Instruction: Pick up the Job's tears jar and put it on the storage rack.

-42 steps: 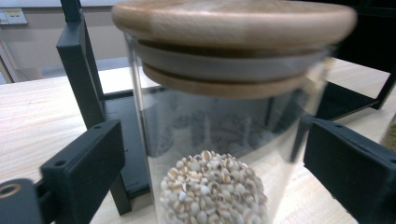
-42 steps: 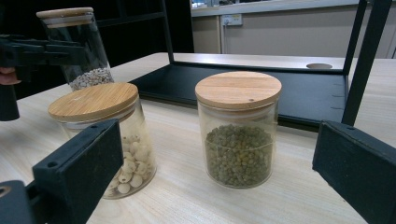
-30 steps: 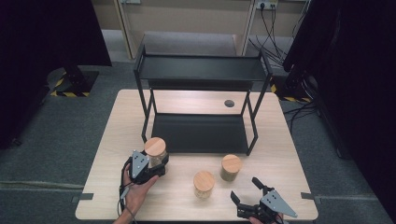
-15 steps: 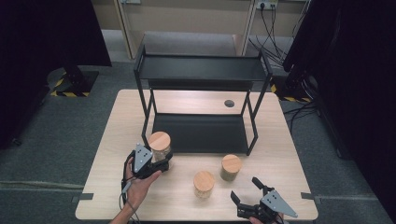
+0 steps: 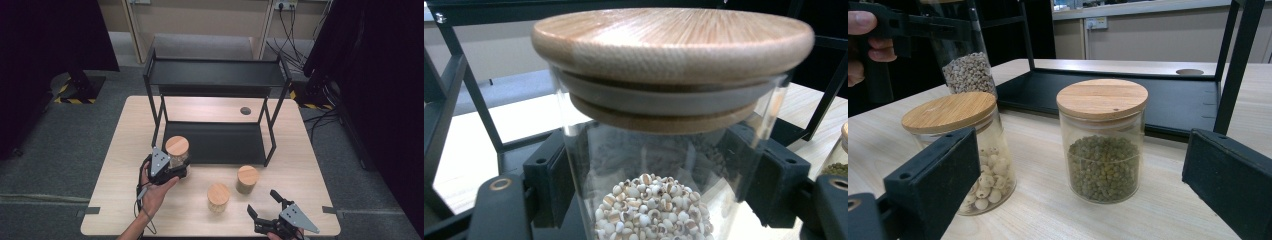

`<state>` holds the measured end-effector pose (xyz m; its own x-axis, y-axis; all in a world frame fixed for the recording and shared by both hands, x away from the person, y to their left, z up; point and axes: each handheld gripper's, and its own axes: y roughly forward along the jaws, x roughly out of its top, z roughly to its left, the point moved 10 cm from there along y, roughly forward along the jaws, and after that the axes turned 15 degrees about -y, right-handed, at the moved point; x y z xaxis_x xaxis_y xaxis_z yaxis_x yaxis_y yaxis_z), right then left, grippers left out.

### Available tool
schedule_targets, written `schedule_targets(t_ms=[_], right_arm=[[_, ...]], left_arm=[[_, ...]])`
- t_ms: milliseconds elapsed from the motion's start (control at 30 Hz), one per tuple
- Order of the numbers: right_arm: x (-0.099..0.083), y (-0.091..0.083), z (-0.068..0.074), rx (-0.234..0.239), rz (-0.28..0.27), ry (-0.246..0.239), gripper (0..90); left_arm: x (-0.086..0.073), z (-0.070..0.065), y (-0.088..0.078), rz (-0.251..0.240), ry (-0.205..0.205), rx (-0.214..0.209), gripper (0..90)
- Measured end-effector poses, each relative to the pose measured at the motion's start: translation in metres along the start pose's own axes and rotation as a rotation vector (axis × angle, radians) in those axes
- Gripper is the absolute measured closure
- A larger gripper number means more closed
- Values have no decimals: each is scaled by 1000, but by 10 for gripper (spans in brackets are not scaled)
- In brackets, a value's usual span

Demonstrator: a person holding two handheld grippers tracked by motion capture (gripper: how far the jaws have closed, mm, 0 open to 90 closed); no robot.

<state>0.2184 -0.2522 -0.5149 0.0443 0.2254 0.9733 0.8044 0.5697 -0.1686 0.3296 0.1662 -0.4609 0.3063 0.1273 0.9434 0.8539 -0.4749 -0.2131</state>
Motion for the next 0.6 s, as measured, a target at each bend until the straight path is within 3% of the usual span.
schedule_targets(t_ms=[600], right_arm=[[0,0,0,4,-1,0,23]], left_arm=[[24,-7,25,-7,13,9,250]])
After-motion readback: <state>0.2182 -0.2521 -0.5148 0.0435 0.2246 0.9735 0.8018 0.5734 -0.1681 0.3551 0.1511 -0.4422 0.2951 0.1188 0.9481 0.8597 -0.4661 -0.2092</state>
